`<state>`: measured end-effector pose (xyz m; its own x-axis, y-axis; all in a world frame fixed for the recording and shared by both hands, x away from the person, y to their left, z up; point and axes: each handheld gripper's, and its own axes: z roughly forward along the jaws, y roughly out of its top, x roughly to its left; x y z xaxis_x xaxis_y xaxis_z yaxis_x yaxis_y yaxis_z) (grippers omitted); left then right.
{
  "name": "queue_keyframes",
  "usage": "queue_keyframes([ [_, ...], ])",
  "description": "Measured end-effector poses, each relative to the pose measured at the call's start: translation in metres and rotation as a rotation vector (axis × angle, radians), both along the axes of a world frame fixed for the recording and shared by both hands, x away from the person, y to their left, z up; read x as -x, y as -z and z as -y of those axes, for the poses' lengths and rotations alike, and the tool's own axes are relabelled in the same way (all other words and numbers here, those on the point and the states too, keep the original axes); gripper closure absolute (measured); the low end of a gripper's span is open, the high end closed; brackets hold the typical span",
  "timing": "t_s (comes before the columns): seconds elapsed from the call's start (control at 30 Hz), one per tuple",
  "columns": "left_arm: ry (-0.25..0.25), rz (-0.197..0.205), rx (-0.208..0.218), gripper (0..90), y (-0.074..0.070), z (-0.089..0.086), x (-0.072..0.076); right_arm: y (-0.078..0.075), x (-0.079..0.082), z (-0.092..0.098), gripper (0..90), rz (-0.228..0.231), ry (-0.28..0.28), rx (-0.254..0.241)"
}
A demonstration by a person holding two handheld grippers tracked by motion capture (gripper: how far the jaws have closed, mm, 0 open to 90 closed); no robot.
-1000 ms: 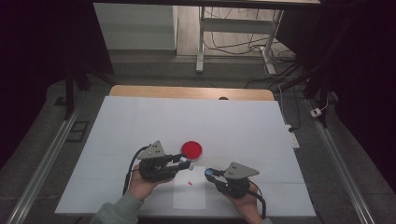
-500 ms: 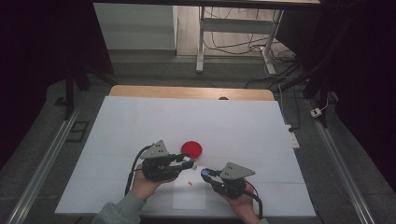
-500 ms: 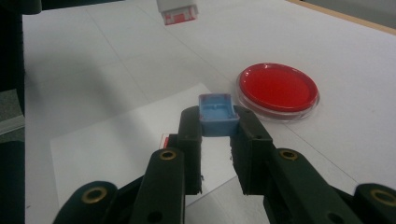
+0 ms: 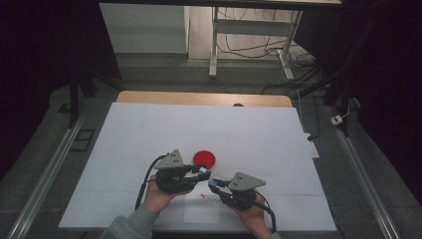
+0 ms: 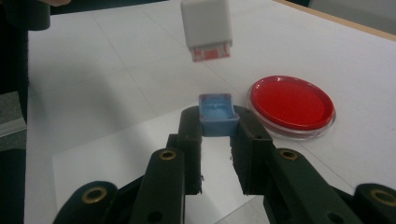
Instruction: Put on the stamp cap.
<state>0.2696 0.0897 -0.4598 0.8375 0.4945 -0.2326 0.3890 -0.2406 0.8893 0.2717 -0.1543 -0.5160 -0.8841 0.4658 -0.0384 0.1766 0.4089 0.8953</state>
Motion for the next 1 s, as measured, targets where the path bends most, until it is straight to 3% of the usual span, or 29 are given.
queue_keyframes([
  [1.0,0.01,-0.019,-0.023,65.4,0.0074,0.0058,-0.0011,-0.0033,0.0022,-0.0041,73.6,0.033,0.002,-0.014],
])
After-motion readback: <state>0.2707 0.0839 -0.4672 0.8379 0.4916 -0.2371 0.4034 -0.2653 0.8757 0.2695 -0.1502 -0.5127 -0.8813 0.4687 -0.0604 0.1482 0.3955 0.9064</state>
